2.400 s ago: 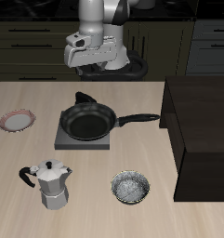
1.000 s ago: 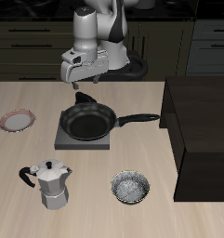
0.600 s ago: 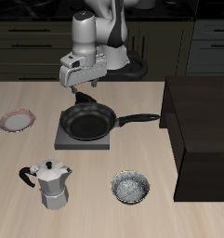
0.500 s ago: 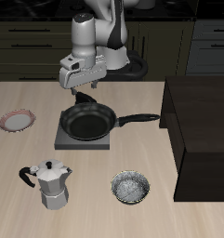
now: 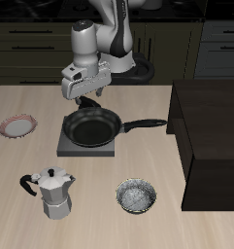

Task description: Turn off the stove

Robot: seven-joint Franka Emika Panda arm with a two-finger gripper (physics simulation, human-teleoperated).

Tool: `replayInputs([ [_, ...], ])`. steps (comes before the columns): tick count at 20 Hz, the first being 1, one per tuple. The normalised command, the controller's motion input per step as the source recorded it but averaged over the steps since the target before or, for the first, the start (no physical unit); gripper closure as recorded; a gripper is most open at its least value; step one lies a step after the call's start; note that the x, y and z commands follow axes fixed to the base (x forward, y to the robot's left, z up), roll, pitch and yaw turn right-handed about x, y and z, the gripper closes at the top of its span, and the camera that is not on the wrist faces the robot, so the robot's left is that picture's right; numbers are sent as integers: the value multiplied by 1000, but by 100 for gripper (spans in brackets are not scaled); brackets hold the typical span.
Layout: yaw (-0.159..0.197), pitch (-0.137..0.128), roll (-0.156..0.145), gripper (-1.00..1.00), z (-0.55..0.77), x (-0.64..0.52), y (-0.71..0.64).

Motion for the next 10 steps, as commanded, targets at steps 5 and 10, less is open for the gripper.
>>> replayInputs([
  [5,-4,21,9,-100,-170,-70,-38],
  [10,11,28,-10,-100,-155,-63,-25],
])
